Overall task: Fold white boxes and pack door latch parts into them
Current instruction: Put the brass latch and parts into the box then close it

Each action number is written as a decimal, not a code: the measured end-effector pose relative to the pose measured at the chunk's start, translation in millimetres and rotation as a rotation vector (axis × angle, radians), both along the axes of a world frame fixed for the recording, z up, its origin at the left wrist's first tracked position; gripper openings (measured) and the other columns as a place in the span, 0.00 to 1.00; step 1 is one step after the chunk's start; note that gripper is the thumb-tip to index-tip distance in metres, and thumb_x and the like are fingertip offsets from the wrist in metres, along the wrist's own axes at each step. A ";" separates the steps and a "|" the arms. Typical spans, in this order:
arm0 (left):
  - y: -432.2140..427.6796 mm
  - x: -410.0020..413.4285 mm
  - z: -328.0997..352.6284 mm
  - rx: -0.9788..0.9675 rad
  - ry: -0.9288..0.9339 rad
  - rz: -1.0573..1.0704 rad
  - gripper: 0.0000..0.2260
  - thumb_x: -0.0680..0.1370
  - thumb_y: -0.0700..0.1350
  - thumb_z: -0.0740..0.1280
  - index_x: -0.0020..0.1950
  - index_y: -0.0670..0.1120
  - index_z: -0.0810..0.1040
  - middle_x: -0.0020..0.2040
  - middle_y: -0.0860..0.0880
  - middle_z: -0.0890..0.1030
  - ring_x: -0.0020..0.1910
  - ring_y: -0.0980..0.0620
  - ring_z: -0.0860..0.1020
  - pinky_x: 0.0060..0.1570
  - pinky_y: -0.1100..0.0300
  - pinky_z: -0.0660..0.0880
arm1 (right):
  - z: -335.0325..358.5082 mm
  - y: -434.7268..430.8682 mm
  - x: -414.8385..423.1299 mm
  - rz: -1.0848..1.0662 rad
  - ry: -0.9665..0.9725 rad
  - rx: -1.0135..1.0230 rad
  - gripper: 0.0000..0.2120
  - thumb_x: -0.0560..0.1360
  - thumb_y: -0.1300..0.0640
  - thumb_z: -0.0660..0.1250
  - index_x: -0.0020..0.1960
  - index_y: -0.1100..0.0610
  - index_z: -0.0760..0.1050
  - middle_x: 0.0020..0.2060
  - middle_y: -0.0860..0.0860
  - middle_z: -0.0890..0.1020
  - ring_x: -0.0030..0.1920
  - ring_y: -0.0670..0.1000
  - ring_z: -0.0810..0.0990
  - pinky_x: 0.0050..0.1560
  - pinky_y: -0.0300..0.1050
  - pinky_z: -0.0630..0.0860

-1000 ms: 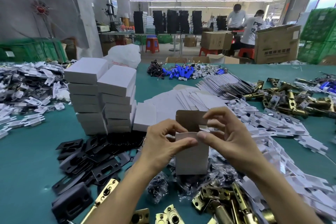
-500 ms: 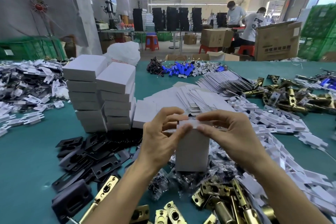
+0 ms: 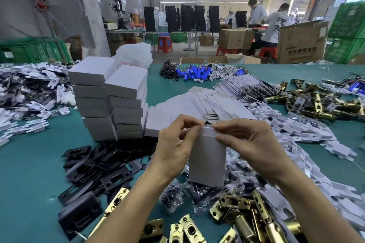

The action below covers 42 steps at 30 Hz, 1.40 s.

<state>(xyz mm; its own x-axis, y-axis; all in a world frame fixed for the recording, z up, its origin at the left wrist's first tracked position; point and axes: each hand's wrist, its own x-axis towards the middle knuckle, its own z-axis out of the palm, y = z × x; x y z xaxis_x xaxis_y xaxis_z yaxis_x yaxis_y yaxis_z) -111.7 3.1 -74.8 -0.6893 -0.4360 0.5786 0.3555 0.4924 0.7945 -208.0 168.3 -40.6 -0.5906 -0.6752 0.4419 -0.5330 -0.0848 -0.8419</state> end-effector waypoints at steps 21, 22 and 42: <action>-0.7 7.9 -1.5 0.219 -0.402 -0.172 0.24 0.69 0.57 0.78 0.60 0.69 0.73 0.58 0.52 0.81 0.51 0.52 0.84 0.48 0.54 0.83 | -5.5 4.5 -7.1 0.091 -0.178 0.083 0.12 0.74 0.65 0.71 0.52 0.50 0.82 0.52 0.55 0.83 0.45 0.56 0.87 0.42 0.52 0.84; -1.0 8.8 -1.2 0.250 -0.475 -0.193 0.26 0.68 0.58 0.77 0.62 0.68 0.70 0.58 0.52 0.81 0.51 0.53 0.84 0.46 0.55 0.83 | -4.9 3.7 -7.2 0.051 -0.207 0.026 0.12 0.74 0.65 0.71 0.52 0.50 0.82 0.51 0.55 0.83 0.45 0.56 0.86 0.41 0.50 0.84; -3.3 -2.7 27.5 0.823 -0.515 -0.340 0.15 0.76 0.49 0.71 0.48 0.36 0.82 0.37 0.40 0.85 0.32 0.50 0.84 0.31 0.62 0.81 | -10.4 -10.7 -7.5 -0.108 -0.538 -0.254 0.21 0.78 0.60 0.67 0.63 0.37 0.72 0.55 0.58 0.81 0.52 0.56 0.85 0.43 0.49 0.83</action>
<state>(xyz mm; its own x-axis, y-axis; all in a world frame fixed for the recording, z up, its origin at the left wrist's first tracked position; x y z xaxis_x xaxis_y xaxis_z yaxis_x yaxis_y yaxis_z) -114.4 -0.2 -47.3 -0.9302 -0.2998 -0.2119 -0.1047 -0.3366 0.9358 -215.6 157.6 -51.0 -0.8352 -0.5117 0.2017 -0.0546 -0.2878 -0.9561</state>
